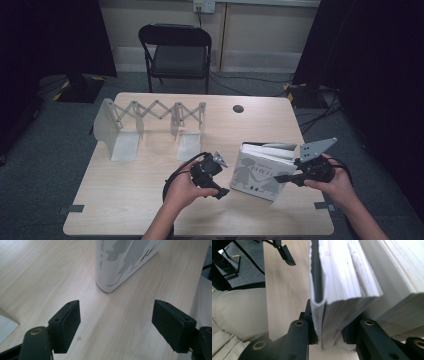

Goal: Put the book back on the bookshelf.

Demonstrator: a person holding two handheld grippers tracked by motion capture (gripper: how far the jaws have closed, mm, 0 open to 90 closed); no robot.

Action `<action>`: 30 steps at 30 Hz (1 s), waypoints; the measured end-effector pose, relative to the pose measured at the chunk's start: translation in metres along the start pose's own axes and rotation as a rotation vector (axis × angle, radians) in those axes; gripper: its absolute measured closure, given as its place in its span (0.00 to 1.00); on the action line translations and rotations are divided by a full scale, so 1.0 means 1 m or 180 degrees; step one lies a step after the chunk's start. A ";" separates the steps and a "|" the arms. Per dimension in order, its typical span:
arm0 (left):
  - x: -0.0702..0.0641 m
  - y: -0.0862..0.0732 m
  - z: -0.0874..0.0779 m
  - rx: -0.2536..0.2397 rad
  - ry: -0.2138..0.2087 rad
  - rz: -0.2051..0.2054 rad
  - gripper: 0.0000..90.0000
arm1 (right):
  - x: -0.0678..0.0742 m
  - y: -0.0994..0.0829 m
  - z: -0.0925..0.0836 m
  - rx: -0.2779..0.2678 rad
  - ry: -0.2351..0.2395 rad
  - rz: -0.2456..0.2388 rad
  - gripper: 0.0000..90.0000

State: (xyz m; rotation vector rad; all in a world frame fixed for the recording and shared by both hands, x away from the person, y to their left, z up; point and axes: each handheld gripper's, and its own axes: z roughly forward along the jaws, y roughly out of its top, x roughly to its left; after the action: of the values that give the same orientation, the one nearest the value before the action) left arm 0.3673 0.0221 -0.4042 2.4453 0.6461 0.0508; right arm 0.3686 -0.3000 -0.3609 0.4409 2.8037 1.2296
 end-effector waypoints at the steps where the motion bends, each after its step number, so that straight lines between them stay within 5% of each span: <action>1: 0.000 0.002 -0.001 0.0005 -0.0017 0.0008 0.28 | 0.000 0.000 0.000 0.0000 0.0001 -0.0002 0.79; 6: -0.002 0.013 -0.006 0.0086 -0.0030 0.0148 0.34 | 0.000 0.000 0.000 -0.0001 0.0002 0.0008 0.79; 8: -0.003 0.018 -0.007 0.0004 -0.0085 0.0181 0.38 | 0.000 0.000 0.000 0.0004 0.0004 0.0008 0.79; 22: -0.007 0.056 -0.022 -0.0031 -0.0112 0.0428 0.36 | -0.001 0.000 0.000 -0.0007 0.0008 0.0029 0.78; 30: -0.012 0.074 -0.025 0.0026 -0.0017 0.0614 0.34 | -0.001 0.000 0.000 0.0001 -0.0001 0.0052 0.78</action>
State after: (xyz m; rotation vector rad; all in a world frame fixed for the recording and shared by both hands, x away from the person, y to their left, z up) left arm 0.3847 -0.0210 -0.3405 2.5073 0.4072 0.1187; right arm 0.3694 -0.3004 -0.3611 0.4650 2.8057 1.2322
